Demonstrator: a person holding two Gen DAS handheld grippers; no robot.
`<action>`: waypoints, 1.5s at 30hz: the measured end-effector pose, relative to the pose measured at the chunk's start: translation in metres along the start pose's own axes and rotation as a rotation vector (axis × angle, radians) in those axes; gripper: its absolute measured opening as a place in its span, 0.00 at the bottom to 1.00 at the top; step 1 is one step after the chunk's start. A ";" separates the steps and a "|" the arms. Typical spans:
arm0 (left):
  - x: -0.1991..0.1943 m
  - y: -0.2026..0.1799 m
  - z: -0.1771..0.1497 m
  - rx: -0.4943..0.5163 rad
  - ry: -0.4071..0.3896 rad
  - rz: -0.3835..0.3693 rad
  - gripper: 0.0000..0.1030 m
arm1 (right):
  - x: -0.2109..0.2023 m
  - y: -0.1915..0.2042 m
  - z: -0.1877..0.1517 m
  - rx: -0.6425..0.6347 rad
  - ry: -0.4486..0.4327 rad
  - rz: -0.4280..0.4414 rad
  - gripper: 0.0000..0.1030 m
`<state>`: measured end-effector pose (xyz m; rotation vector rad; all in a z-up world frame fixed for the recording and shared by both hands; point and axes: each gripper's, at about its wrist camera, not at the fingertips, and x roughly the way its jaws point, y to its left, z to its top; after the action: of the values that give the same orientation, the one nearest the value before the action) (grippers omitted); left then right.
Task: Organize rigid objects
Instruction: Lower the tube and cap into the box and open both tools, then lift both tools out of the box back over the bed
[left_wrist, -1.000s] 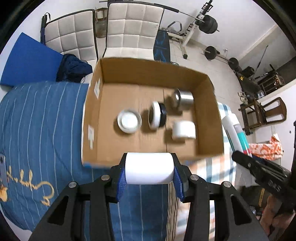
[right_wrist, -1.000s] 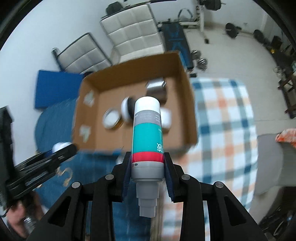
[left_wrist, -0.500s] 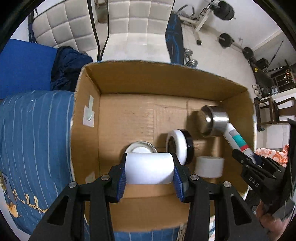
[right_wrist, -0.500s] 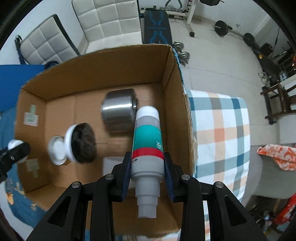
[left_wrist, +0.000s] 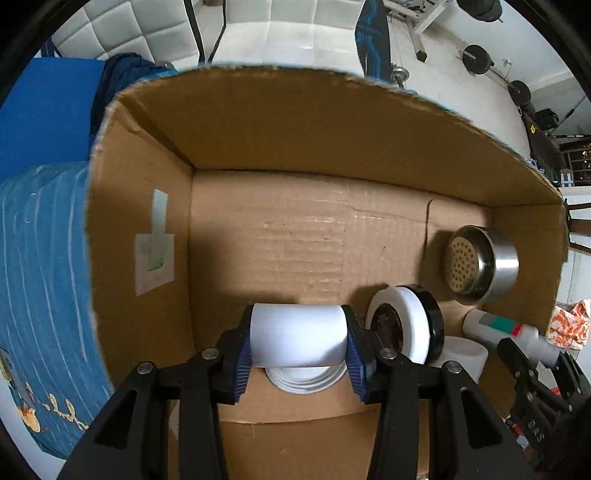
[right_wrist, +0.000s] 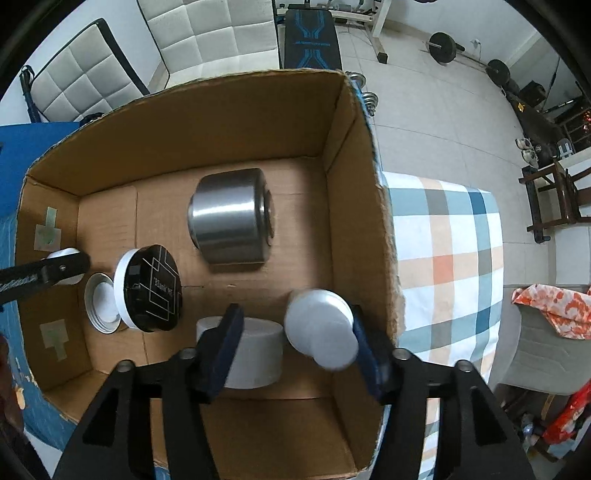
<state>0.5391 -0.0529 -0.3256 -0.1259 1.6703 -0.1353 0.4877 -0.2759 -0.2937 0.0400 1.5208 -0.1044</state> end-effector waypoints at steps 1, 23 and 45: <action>0.004 0.001 0.003 -0.003 0.011 -0.001 0.39 | 0.000 0.001 0.001 0.000 -0.002 -0.005 0.62; -0.022 0.000 -0.001 -0.018 -0.087 -0.003 0.92 | -0.009 0.024 -0.001 -0.017 0.011 0.067 1.00; -0.130 -0.010 -0.149 0.000 -0.441 0.021 0.92 | -0.104 0.038 -0.101 -0.070 -0.154 0.102 1.00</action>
<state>0.4044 -0.0392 -0.1817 -0.1280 1.2316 -0.0843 0.3857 -0.2246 -0.1968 0.0525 1.3655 0.0265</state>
